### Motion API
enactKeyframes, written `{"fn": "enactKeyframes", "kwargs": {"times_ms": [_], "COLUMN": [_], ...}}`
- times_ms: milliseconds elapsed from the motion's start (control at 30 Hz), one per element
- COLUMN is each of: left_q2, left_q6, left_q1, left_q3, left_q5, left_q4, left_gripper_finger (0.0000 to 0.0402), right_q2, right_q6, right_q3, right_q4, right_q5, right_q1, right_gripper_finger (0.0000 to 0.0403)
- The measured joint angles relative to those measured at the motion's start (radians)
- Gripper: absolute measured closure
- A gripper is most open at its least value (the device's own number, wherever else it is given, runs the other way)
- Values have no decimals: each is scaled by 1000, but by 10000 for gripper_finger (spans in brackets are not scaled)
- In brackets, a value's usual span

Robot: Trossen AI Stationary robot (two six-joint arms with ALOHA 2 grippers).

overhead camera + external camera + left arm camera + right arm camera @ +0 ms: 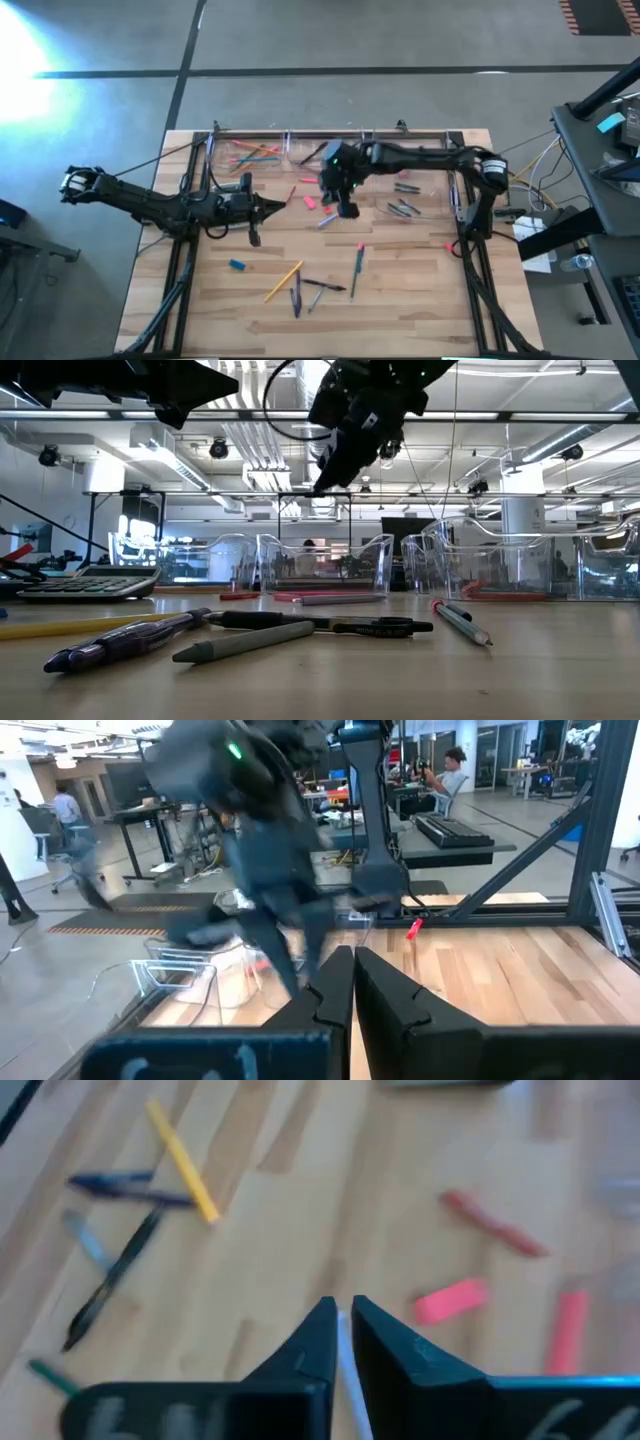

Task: Sort crayons/erasers/pens/pencils in bins
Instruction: Put the light blue pen into the top middle transparent bin

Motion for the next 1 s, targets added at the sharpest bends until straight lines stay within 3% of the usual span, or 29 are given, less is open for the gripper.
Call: {"fn": "enactKeyframes", "kwargs": {"times_ms": [133,267,467,667,767,1000], "left_q2": [0,0,0,0,0,0], "left_q6": [0,0,1,8,8,8], "left_q1": [-2,-4,-3,-3,-3,-3], "left_q3": [0,0,0,0,0,0], "left_q5": [0,0,0,0,0,0], "left_q4": [0,-1,-23,-25,-24,-22], "left_gripper_finger": [402,402,402,402,402,402], "right_q2": [82,165,252,317,348,404], "right_q6": [-22,-15,-27,-46,-41,-44], "right_q3": [-5,-6,-6,1,2,0], "right_q4": [-11,13,11,-39,-48,-59], "right_q5": [2,96,113,251,266,310], "right_q1": [40,64,72,77,78,86], "right_gripper_finger": [338,297,266,262,266,320]}}
